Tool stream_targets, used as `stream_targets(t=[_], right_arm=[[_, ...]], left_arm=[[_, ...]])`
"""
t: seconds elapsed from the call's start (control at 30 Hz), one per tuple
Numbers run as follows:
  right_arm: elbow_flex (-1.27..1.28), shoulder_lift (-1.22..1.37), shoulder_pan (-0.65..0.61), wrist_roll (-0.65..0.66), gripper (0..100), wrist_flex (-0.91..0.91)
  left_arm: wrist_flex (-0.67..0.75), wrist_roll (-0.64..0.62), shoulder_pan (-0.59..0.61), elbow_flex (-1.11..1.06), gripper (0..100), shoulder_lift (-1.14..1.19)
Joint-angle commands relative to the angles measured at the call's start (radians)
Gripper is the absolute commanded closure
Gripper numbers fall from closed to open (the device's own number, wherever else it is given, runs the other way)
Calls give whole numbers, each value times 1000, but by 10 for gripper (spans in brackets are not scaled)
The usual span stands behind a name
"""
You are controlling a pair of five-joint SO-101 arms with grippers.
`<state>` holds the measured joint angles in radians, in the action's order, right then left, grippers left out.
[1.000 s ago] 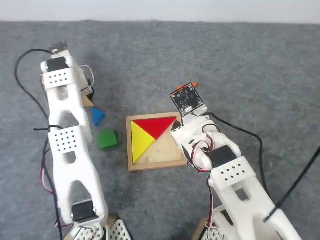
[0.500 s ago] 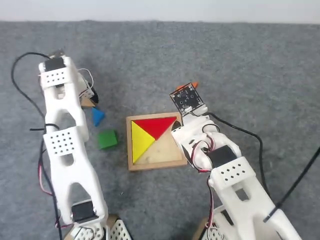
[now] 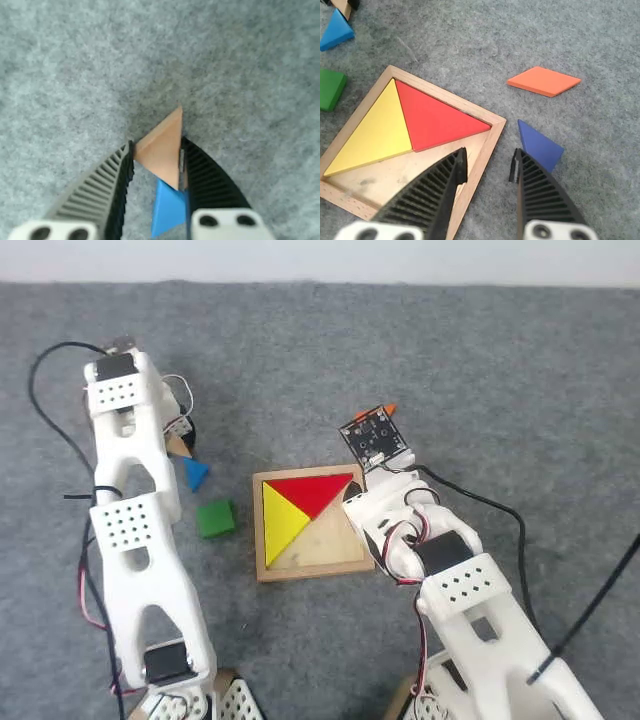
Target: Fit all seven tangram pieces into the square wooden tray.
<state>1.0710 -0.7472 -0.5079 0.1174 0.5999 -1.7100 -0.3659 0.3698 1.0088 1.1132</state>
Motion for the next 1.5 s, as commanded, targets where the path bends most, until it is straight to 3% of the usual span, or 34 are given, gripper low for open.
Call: stream_targets(t=[0.0,1.1,1.33,1.47], right_arm=[[-9,-38,7,18,844,-21],[-14,-47,7,20,844,-22],[-14,-47,7,20,844,-22],[-14,-47,7,20,844,-21]], left_arm=[[8,0,12,-12,935,-38],[-46,15,15,35,990,-72],[-38,-9,63,-139,990,-262],[49,-9,57,-349,990,-405]])
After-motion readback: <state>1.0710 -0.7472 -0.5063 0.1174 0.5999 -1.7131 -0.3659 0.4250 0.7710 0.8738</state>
